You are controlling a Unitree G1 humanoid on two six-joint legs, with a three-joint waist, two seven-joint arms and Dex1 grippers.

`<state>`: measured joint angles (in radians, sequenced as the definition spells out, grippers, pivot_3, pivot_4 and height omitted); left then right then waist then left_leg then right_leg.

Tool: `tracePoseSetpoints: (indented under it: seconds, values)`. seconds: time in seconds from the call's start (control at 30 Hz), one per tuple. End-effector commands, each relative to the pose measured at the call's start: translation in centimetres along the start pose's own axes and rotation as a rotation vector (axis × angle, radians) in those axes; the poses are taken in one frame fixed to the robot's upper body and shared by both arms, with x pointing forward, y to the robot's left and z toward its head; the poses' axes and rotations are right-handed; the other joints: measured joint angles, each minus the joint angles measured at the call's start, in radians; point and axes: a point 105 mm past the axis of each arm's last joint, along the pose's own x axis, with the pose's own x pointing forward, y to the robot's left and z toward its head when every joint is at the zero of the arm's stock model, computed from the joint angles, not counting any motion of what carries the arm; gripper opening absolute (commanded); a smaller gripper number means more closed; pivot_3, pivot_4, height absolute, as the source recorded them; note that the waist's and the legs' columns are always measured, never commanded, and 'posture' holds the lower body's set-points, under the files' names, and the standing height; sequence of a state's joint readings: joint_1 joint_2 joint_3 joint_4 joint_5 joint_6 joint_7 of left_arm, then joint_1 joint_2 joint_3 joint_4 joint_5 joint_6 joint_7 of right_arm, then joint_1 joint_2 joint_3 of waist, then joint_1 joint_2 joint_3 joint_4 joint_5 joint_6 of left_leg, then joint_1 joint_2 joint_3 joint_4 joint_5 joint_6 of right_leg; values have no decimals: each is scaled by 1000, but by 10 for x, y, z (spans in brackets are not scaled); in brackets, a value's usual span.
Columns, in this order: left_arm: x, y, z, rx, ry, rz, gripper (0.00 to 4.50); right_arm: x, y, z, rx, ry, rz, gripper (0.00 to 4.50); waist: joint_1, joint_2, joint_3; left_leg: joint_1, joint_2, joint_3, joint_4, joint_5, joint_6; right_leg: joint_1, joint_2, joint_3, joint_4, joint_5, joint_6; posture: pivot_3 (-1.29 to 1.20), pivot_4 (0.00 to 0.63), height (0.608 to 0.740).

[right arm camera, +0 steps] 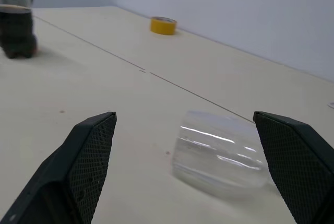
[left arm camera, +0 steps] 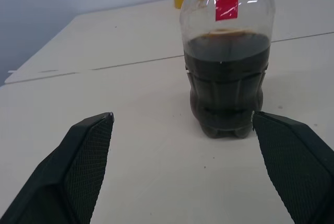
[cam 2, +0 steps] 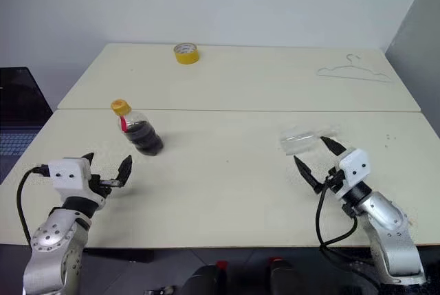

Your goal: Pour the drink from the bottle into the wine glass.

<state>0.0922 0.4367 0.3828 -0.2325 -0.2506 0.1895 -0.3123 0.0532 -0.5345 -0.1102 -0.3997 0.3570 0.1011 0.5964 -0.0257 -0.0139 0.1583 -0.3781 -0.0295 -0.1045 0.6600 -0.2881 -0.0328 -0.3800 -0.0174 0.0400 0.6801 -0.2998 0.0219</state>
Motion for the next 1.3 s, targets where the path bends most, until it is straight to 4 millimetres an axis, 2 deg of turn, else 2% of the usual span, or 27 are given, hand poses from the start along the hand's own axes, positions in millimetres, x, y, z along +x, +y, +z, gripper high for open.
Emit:
tracePoseSetpoints:
  seconds: [0.03, 0.17, 0.53, 0.7, 1.1, 1.3]
  values:
    - [0, 5, 9, 6, -15, -39, 4458, 5, 17, 23, -32, -38, 131, 4500, 0, 0, 0, 0, 0, 0, 0, 0, 0, 0, 0, 0, 0, 0, 0, 0, 150, 740]
    - [1, 0, 14, 1, -24, -122, 4458, 9, 28, 30, -52, -36, 221, 4500, 0, 0, 0, 0, 0, 0, 0, 0, 0, 0, 0, 0, 0, 0, 0, 0, 150, 740]
    - [22, 13, 18, 50, 28, -170, 4458, 26, 39, 39, -93, -9, 370, 4500, 0, -1, 1, -1, 0, -1, 0, 0, 0, 0, 0, -1, 0, 0, 0, 0, 150, 740]
    - [31, 2, 15, 77, 68, -240, 4458, 32, 44, 48, -99, -32, 403, 4500, -1, -1, 1, -1, 0, -1, 0, 0, 0, -1, -1, -1, 0, 0, 0, 0, 150, 740]
    - [48, -4, 14, 36, 64, -215, 4458, 43, 46, 67, -126, -56, 440, 4500, 0, -1, 1, -3, 0, -1, 1, 0, 0, -4, -1, -1, 0, 0, 0, 0, 150, 740]
    - [62, -3, 13, -48, 37, -176, 4458, 47, 45, 75, -136, -68, 450, 4500, 0, -1, 1, -4, 0, -1, 1, 0, 0, -4, -1, -2, 1, 0, 0, 0, 150, 740]
